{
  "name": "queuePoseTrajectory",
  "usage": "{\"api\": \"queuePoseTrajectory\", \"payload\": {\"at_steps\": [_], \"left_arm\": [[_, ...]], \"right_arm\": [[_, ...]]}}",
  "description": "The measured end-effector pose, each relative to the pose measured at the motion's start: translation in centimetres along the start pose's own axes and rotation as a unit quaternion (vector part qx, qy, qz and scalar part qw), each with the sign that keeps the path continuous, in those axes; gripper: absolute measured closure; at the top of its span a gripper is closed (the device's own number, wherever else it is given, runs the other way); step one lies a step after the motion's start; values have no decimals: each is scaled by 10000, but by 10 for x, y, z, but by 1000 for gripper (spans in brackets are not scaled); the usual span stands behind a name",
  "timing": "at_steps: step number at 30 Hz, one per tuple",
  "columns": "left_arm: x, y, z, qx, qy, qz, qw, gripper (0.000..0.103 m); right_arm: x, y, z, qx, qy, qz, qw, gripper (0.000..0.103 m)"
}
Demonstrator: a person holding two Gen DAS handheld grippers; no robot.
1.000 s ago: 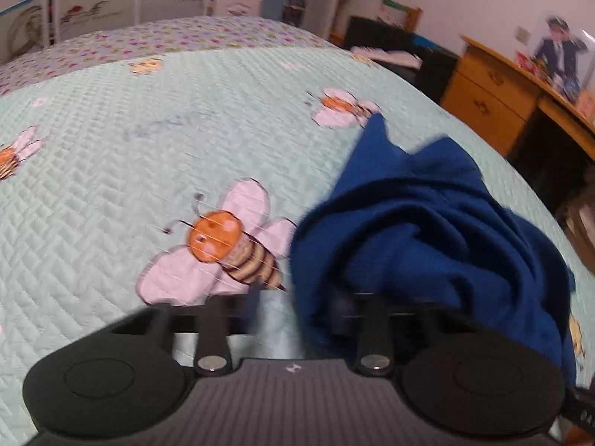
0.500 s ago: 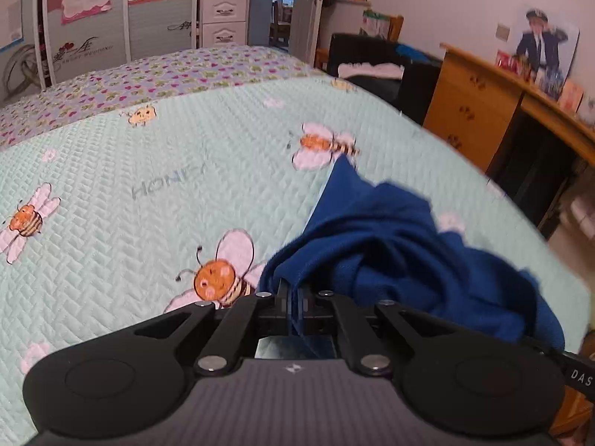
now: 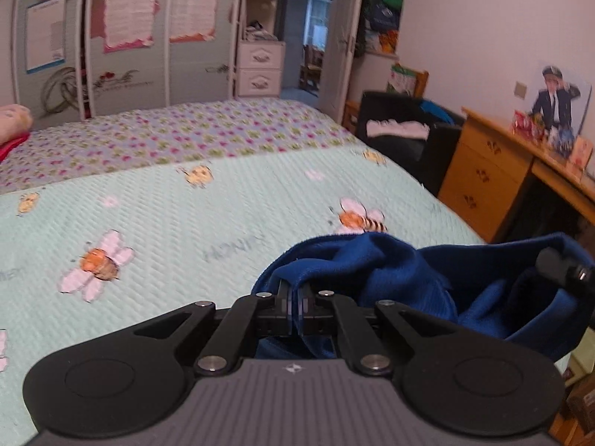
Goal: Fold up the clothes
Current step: 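Lift the sweatshirt with both grippers and shake it out in the air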
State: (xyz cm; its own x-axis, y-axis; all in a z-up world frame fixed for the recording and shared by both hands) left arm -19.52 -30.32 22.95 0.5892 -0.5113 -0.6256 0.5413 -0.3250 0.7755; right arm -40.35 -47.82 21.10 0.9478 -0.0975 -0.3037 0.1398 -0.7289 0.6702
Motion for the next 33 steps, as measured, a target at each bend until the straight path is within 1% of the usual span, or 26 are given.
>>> {"api": "queuePoseTrajectory", "payload": {"at_steps": [4, 7, 13, 16, 19, 22, 25, 29, 33], "left_arm": [[-36, 14, -25, -56, 212, 161, 9996, 101], [-65, 24, -46, -86, 391, 353, 9986, 101], [-123, 45, -95, -216, 797, 710, 9941, 101], [-149, 55, -118, -222, 1105, 862, 9899, 101], [-174, 62, -142, -298, 1332, 1014, 9854, 101], [-197, 69, -167, -335, 1571, 1178, 9800, 101], [-212, 73, -188, -363, 1793, 1274, 9748, 101], [-233, 76, -215, -394, 1975, 1389, 9696, 101], [-250, 78, -239, -429, 2094, 1516, 9651, 101]], "right_arm": [[-4, 12, -42, -97, 459, -20, 9989, 91], [-6, 16, -73, -218, 744, -91, 9969, 91], [2, 14, -141, -457, 1113, -232, 9925, 91], [11, 11, -177, -566, 1270, -324, 9898, 91], [23, 8, -217, -684, 1433, -416, 9864, 92], [32, 1, -266, -869, 1602, -491, 9820, 92], [43, -8, -314, -1049, 1757, -557, 9773, 92], [54, -20, -370, -1276, 1920, -606, 9712, 92], [66, -31, -410, -1419, 1986, -663, 9675, 92]]}}
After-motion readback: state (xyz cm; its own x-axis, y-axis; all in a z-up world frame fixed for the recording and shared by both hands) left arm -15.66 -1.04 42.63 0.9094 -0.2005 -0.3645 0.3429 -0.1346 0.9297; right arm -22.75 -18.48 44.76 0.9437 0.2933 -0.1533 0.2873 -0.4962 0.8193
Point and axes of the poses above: each gripper's, at about its wrist camera, not at the fingertips, and x roughly the way its jaws point, z to its right, y to its top, the point moved 5 cm from there along x, roughly the way its jaws point, and after that the axes turned 4 degrees about -z, right-handed, at the moved point
